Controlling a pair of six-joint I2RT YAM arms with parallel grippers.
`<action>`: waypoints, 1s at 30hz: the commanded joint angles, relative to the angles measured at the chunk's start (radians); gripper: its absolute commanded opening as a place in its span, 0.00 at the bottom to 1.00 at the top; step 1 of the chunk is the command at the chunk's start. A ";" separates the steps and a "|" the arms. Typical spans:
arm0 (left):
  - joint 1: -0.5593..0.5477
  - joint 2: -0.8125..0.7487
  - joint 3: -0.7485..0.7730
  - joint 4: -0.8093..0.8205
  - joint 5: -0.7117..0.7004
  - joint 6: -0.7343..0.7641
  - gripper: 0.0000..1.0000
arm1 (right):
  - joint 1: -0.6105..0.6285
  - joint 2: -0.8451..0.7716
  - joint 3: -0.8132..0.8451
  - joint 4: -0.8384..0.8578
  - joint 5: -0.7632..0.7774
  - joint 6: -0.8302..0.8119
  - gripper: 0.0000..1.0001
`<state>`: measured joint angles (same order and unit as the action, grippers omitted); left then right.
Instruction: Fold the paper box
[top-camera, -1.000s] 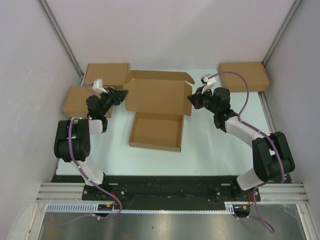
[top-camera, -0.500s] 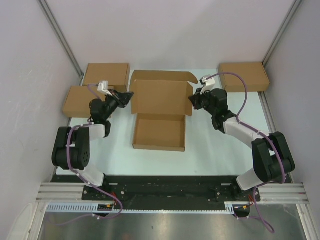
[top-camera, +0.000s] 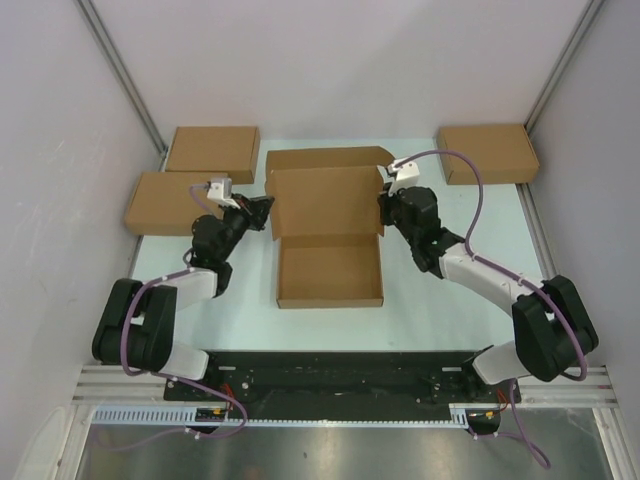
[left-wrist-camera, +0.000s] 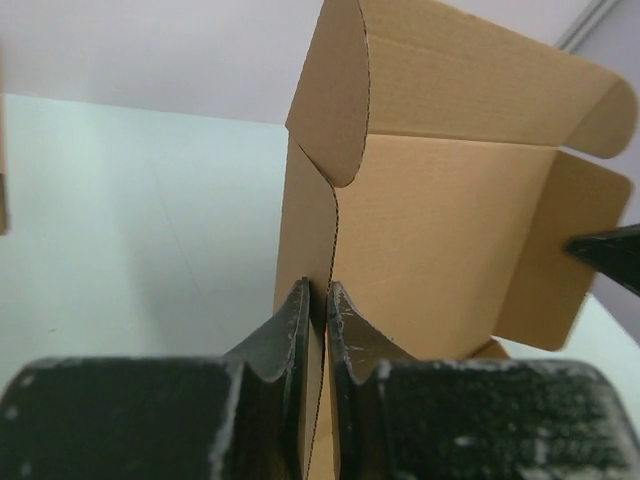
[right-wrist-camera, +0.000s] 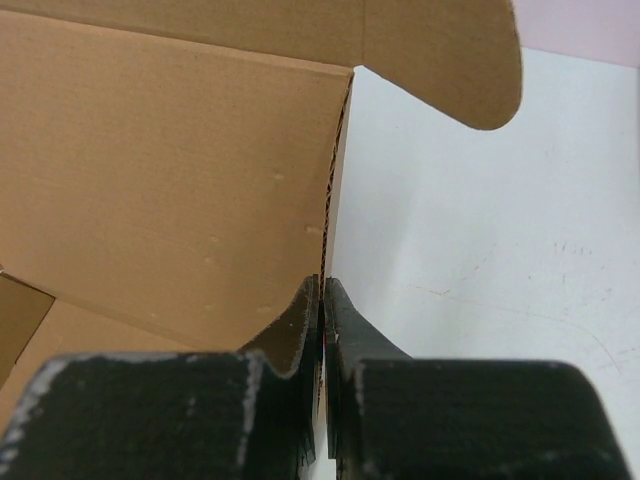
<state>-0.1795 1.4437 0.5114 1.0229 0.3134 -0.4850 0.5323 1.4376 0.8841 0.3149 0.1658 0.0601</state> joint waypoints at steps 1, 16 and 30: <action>-0.083 -0.057 -0.010 -0.017 -0.057 0.052 0.11 | 0.084 -0.042 0.010 0.009 0.012 -0.011 0.00; -0.222 -0.120 -0.155 0.089 -0.229 0.109 0.10 | 0.170 -0.108 -0.143 0.090 0.086 0.018 0.00; -0.367 -0.013 -0.315 0.456 -0.356 0.088 0.08 | 0.274 -0.120 -0.293 0.250 0.219 0.093 0.00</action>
<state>-0.4614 1.3842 0.2398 1.3872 -0.1204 -0.3626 0.7303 1.2995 0.6109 0.5690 0.4618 0.0837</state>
